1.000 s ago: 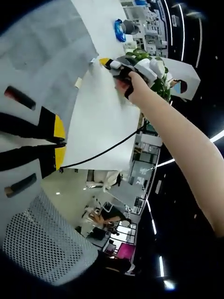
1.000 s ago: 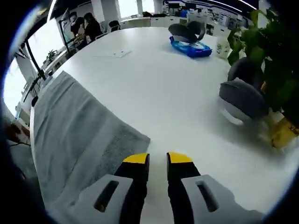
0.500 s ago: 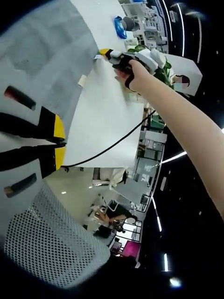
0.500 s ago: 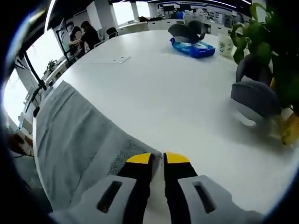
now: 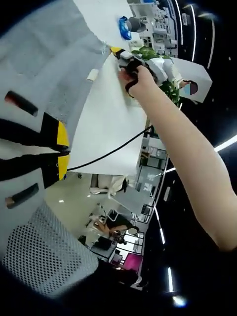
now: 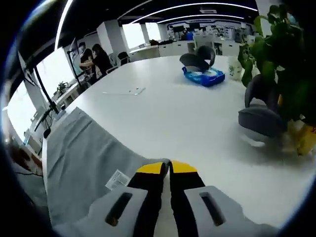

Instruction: Fold the towel on the table until its edges align and the towel forms a compact rectangular stack.

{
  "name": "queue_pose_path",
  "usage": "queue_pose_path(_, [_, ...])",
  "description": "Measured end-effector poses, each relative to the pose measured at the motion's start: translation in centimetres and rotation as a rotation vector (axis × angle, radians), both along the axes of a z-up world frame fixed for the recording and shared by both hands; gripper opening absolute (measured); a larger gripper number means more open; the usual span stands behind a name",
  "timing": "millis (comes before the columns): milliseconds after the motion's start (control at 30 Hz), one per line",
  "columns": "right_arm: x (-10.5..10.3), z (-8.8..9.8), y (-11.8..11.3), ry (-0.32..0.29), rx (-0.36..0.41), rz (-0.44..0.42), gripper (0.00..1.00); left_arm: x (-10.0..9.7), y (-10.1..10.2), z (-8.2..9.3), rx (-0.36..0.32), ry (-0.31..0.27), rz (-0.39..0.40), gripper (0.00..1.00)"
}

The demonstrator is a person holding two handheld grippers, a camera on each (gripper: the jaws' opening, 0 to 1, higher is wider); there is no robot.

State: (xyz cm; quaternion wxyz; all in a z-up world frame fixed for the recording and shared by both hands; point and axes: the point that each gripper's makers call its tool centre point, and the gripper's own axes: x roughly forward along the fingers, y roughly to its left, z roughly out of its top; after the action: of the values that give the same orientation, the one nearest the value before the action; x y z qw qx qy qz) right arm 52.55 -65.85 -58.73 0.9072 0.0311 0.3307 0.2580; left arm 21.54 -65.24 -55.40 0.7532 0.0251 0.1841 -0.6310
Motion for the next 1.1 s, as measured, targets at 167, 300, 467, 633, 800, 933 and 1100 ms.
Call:
queue_pose_path(167, [0.2, 3.7, -0.4, -0.100, 0.070, 0.011, 0.01, 0.0, -1.6, 2.9, -0.052, -0.048, -0.039, 0.03])
queue_pose_path(300, [0.7, 6.6, -1.9, -0.156, 0.097, -0.008, 0.01, 0.4, -2.5, 5.0, -0.123, -0.021, -0.026, 0.03])
queue_pose_path(467, [1.1, 10.2, -2.8, -0.229, 0.196, -0.055, 0.01, 0.7, -3.1, 7.0, -0.175, -0.023, -0.012, 0.03])
queue_pose_path(633, [1.3, 11.7, -3.6, -0.261, 0.132, -0.050, 0.01, 0.7, -3.8, 9.6, -0.218, -0.046, -0.011, 0.03])
queue_pose_path(800, [1.8, 14.1, -3.8, -0.310, 0.150, -0.054, 0.01, 1.0, -4.2, 12.4, -0.287, -0.059, 0.013, 0.03])
queue_pose_path(933, [2.1, 16.1, -4.0, -0.348, 0.175, -0.056, 0.00, 1.2, -4.2, 14.5, -0.337, -0.062, 0.030, 0.03])
queue_pose_path(1100, [2.1, 18.5, -4.7, -0.396, 0.202, -0.084, 0.00, 1.0, -4.7, 16.1, -0.304, -0.213, 0.009, 0.03])
